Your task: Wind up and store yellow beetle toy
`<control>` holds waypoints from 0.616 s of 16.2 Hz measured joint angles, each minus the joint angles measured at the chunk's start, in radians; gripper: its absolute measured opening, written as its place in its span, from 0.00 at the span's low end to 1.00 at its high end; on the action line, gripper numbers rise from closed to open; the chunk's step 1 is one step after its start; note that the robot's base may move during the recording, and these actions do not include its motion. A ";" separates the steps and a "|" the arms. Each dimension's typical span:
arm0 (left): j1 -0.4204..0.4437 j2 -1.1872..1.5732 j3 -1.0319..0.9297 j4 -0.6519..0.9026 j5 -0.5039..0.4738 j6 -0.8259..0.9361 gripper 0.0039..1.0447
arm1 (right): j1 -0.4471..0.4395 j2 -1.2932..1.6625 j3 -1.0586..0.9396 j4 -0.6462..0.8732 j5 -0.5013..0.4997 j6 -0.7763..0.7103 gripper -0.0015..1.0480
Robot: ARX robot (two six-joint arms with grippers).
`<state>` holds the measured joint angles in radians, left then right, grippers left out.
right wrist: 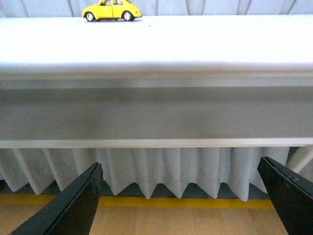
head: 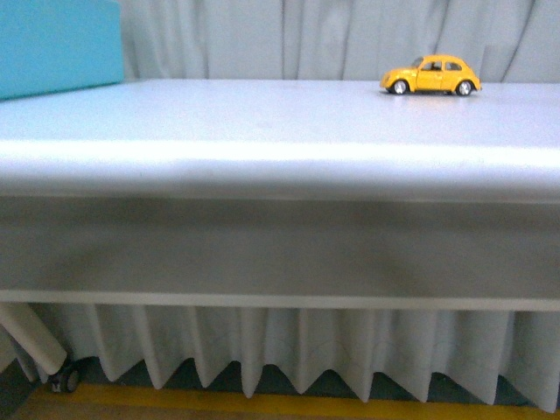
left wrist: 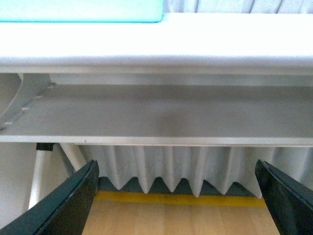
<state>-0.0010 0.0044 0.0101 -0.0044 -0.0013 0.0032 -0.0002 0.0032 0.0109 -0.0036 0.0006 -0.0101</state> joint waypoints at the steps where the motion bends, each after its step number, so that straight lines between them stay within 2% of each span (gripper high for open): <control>1: 0.000 0.000 0.000 0.001 0.002 0.000 0.94 | 0.000 0.000 0.000 0.000 0.000 0.000 0.94; 10: 0.000 0.000 0.000 0.000 0.001 0.000 0.94 | 0.000 0.000 0.000 0.000 0.000 0.000 0.94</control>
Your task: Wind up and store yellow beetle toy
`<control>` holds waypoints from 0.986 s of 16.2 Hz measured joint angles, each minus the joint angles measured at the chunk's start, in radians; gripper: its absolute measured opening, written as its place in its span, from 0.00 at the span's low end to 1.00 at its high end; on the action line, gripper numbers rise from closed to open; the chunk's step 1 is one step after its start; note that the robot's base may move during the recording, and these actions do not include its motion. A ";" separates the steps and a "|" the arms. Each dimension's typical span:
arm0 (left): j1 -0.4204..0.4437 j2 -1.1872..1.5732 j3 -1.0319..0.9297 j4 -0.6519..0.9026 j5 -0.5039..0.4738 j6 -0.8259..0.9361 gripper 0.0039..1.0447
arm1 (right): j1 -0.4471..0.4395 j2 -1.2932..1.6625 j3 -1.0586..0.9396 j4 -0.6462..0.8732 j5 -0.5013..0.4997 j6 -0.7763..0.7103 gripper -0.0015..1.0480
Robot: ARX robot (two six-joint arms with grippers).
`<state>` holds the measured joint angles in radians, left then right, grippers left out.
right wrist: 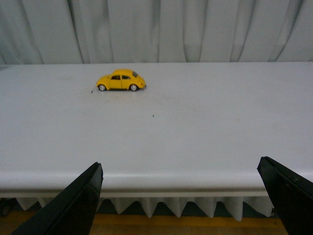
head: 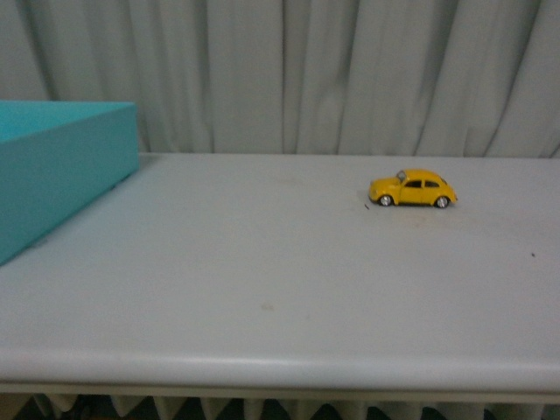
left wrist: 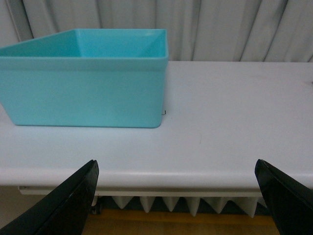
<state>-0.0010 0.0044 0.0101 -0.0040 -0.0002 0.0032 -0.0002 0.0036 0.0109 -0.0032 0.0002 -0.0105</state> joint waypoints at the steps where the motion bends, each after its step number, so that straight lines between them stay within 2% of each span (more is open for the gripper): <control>1: 0.000 0.000 0.000 0.001 0.000 0.000 0.94 | 0.000 0.000 0.000 0.000 0.000 0.000 0.94; 16: 0.000 0.000 0.000 0.001 0.000 0.000 0.94 | 0.000 0.000 0.000 -0.001 0.000 0.002 0.94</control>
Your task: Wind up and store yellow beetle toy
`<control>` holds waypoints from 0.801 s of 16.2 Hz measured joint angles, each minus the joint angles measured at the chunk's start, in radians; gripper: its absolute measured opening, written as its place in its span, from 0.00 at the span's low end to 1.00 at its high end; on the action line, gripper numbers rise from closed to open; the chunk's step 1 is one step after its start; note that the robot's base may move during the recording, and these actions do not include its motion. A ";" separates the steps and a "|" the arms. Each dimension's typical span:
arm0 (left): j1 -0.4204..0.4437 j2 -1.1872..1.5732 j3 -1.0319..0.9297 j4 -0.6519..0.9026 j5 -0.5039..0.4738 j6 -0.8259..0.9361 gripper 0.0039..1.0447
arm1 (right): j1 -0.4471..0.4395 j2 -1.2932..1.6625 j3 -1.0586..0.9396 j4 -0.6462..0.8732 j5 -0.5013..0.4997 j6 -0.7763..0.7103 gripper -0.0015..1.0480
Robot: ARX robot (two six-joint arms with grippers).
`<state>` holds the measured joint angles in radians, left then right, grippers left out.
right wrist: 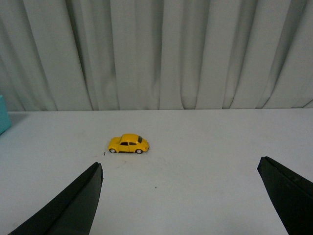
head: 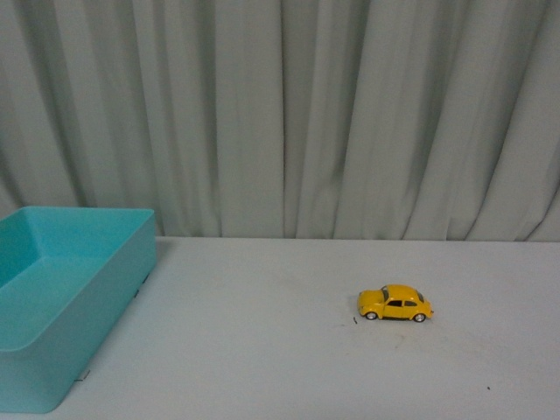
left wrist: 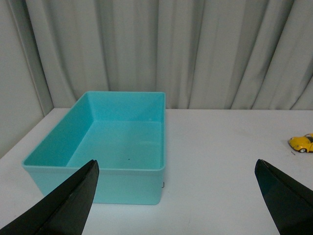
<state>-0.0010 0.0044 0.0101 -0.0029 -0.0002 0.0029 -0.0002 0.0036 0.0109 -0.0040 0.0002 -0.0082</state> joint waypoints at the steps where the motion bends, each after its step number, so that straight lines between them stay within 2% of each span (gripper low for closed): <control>1: 0.000 0.000 0.000 0.000 0.000 0.000 0.94 | 0.000 0.000 0.000 0.000 0.000 0.000 0.94; 13: 0.000 0.000 0.000 0.000 0.000 0.000 0.94 | 0.000 0.000 0.000 0.000 0.000 0.000 0.94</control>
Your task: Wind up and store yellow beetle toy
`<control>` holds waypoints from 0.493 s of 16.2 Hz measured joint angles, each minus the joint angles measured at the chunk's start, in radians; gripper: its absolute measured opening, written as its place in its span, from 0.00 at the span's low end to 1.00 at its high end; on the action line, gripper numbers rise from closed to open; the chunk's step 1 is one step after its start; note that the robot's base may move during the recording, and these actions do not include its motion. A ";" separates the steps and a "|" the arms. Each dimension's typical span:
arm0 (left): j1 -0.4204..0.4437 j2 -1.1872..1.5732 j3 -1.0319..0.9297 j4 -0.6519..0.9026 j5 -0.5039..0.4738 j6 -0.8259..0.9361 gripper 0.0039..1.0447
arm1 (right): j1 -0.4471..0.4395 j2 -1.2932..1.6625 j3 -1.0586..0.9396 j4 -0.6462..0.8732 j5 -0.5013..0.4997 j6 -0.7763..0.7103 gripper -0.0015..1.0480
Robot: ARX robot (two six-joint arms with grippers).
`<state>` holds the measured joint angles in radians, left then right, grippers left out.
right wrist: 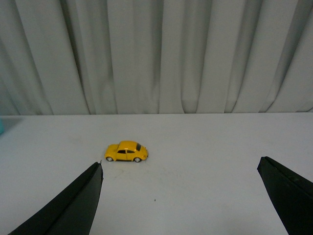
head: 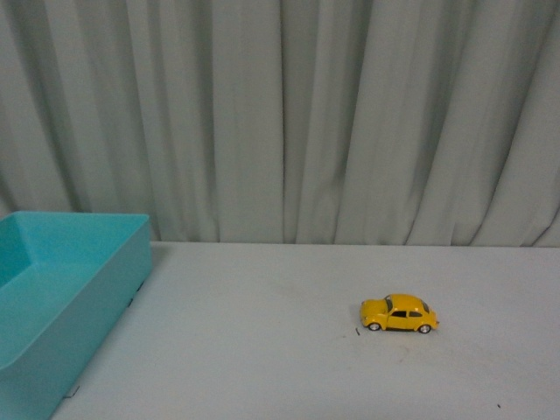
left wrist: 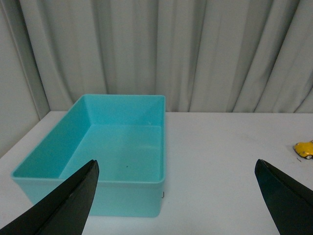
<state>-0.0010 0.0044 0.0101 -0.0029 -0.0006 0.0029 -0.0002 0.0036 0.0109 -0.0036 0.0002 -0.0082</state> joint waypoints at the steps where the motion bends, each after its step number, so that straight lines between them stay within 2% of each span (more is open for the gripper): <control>1: 0.000 0.000 0.000 0.000 0.000 0.000 0.94 | 0.000 0.000 0.000 0.000 0.000 0.000 0.94; 8: 0.000 0.000 0.000 0.000 0.000 0.000 0.94 | 0.000 0.000 0.000 -0.001 0.000 0.000 0.94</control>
<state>-0.0010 0.0044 0.0101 -0.0032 -0.0006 0.0029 -0.0002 0.0040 0.0109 -0.0044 0.0002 -0.0082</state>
